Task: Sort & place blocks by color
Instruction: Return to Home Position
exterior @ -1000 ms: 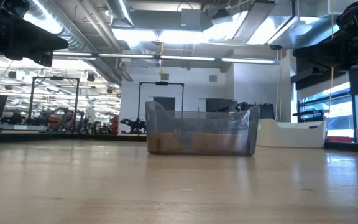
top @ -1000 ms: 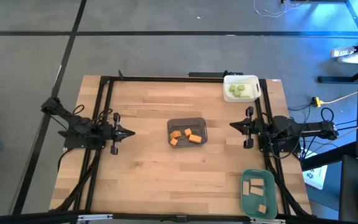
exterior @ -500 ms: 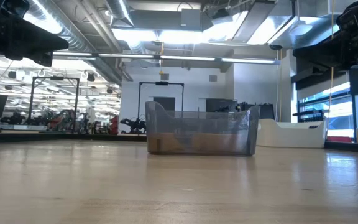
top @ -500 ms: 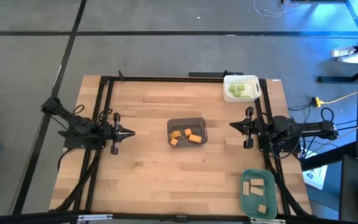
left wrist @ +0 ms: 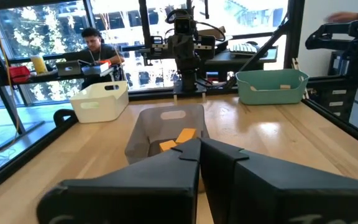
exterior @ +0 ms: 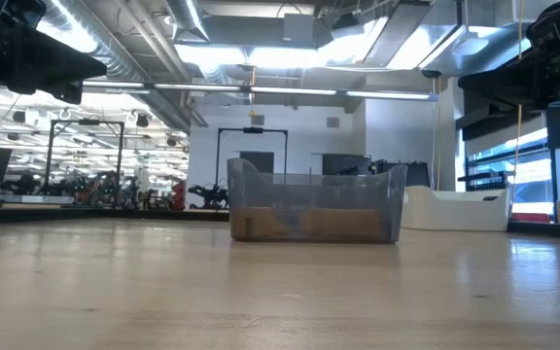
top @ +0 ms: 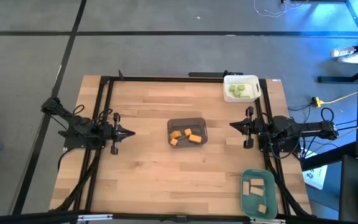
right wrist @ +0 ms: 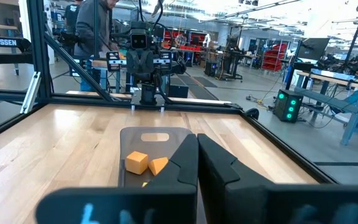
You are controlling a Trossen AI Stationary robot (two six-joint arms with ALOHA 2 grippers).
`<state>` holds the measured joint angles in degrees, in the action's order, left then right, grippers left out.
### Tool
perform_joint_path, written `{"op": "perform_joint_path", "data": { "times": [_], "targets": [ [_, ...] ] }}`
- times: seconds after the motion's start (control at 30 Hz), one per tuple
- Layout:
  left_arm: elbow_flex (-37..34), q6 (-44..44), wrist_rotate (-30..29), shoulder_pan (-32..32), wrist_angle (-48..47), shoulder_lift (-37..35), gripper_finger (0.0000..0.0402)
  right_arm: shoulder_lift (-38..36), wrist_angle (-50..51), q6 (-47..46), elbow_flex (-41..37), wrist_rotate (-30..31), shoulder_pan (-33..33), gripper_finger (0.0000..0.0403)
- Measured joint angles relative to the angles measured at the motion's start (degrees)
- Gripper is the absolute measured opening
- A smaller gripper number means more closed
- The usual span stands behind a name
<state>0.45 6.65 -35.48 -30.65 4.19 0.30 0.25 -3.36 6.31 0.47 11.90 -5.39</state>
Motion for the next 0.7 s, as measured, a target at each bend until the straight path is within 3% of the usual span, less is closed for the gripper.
{"op": "perform_joint_path", "data": {
  "times": [0.7],
  "targets": [
    [0.00,-0.01,0.00,0.00,-0.02,0.00,0.0026,-0.01,0.00,0.00,0.00,0.02,0.00,0.0001]
  ]
}}
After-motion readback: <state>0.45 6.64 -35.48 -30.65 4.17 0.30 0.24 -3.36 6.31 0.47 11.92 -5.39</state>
